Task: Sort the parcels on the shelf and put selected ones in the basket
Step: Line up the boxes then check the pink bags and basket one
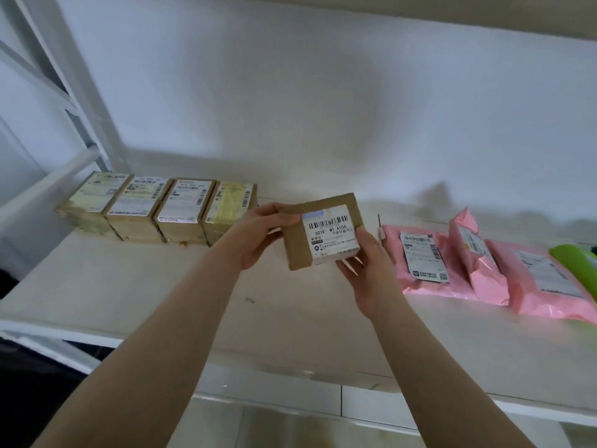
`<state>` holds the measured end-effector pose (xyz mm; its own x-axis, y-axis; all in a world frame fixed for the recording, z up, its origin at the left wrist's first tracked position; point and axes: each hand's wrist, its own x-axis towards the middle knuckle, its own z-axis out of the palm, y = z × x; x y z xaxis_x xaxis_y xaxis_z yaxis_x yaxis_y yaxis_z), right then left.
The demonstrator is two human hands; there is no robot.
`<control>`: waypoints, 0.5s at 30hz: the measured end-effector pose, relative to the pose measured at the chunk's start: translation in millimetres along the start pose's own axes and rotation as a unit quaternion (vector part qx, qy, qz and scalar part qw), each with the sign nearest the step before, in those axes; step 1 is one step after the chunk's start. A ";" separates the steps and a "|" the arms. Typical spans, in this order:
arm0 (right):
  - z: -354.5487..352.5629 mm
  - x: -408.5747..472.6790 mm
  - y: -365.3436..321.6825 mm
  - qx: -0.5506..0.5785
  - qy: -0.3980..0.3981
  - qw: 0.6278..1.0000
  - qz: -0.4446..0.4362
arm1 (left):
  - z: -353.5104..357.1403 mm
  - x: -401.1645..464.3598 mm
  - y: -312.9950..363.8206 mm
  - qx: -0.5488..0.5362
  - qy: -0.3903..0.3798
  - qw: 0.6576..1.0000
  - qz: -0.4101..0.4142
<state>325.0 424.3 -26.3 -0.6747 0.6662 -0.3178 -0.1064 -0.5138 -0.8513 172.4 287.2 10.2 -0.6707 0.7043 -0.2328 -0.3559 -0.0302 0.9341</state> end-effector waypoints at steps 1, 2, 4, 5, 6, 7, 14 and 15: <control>1.5 -4.0 -2.0 -0.001 -0.020 1.000 -0.001 | -2.2 -1.6 5.2 0.008 -0.008 1.000 0.006; 2.8 -8.0 -2.7 -0.004 -0.038 0.999 -0.003 | -3.1 -4.1 10.0 0.011 -0.012 1.000 0.010; 5.3 -15.9 -2.0 -0.007 -0.066 0.998 -0.003 | -3.6 -7.9 16.0 0.009 -0.013 1.000 0.012; 7.6 -20.7 -2.2 -0.003 -0.073 0.997 -0.002 | -3.5 -9.6 17.8 0.004 -0.011 1.000 0.013; 9.3 -24.6 -2.1 0.000 -0.077 0.997 -0.003 | -2.7 -12.4 19.6 -0.003 -0.012 1.000 0.013; 10.9 -28.1 -2.4 0.001 -0.077 0.997 -0.007 | -2.4 -14.7 20.8 -0.008 -0.018 1.000 0.016; 16.4 -59.9 -16.6 0.008 -0.095 0.993 -0.064 | -1.2 -36.2 28.6 -0.010 -0.117 0.992 0.056; 17.7 -64.7 -18.4 0.009 -0.100 0.992 -0.072 | -1.0 -38.1 30.0 -0.012 -0.124 0.990 0.060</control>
<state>357.7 381.1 17.3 -0.7833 0.6130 -0.1028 -0.2238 -0.4325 -0.8734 186.7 258.8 46.9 -0.5291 0.8475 -0.0430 -0.3000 -0.1395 0.9437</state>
